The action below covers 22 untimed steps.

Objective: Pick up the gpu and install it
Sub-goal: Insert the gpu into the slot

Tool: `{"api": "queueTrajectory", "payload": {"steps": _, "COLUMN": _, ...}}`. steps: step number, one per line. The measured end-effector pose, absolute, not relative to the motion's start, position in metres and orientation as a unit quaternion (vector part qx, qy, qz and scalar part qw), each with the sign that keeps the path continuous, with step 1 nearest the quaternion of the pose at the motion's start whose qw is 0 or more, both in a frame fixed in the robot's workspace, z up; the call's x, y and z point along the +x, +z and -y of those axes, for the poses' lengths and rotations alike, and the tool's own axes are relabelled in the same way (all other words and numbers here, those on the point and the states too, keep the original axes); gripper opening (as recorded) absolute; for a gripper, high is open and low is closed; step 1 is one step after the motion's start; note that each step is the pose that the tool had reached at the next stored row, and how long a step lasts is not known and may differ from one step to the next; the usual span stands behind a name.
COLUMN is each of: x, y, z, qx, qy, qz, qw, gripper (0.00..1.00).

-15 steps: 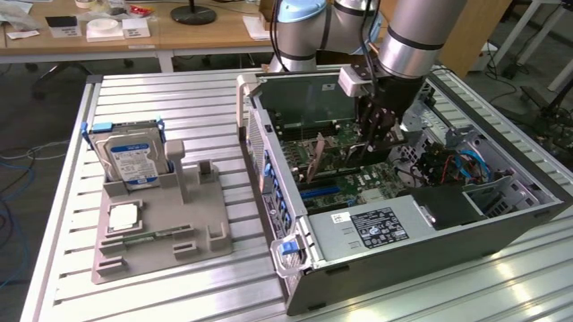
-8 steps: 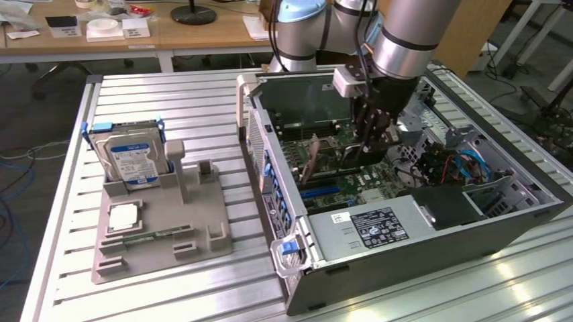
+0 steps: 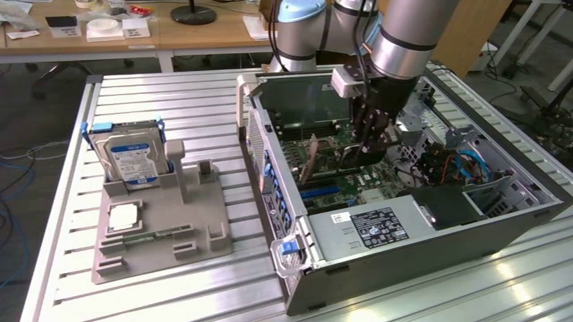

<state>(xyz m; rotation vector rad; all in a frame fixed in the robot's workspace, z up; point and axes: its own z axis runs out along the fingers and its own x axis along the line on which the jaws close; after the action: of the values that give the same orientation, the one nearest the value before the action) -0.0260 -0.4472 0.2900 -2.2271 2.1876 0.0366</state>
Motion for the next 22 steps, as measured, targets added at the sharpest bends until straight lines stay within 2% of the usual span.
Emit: {"api": "queueTrajectory", "payload": {"steps": 22, "x": -0.0341, "y": 0.2863, "z": 0.4472, "qx": -0.713, "qy": 0.012, "qz": -0.701, "qw": 0.01, "gripper": 0.27}}
